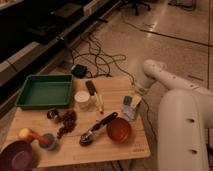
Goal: Place sponge in tray
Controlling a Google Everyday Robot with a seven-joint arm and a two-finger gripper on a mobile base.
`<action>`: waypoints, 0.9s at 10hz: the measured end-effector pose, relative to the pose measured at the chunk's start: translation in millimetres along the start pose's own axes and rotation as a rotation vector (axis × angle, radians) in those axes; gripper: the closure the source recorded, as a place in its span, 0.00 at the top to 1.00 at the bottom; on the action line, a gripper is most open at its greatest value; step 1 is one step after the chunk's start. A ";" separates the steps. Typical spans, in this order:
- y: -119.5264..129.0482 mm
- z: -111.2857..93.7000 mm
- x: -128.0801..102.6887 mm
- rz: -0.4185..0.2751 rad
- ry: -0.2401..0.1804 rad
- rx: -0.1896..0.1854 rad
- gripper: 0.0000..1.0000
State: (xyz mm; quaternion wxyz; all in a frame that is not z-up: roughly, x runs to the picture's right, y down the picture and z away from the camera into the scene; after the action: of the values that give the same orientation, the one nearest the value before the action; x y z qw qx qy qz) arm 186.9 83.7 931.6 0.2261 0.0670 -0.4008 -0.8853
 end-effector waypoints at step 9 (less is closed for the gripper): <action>16.0 17.9 -3.0 0.026 0.016 0.000 0.80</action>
State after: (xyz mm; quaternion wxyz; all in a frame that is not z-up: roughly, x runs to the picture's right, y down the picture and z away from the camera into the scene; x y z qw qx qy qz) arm 189.7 88.0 955.3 0.2407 0.0688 -0.3996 -0.8818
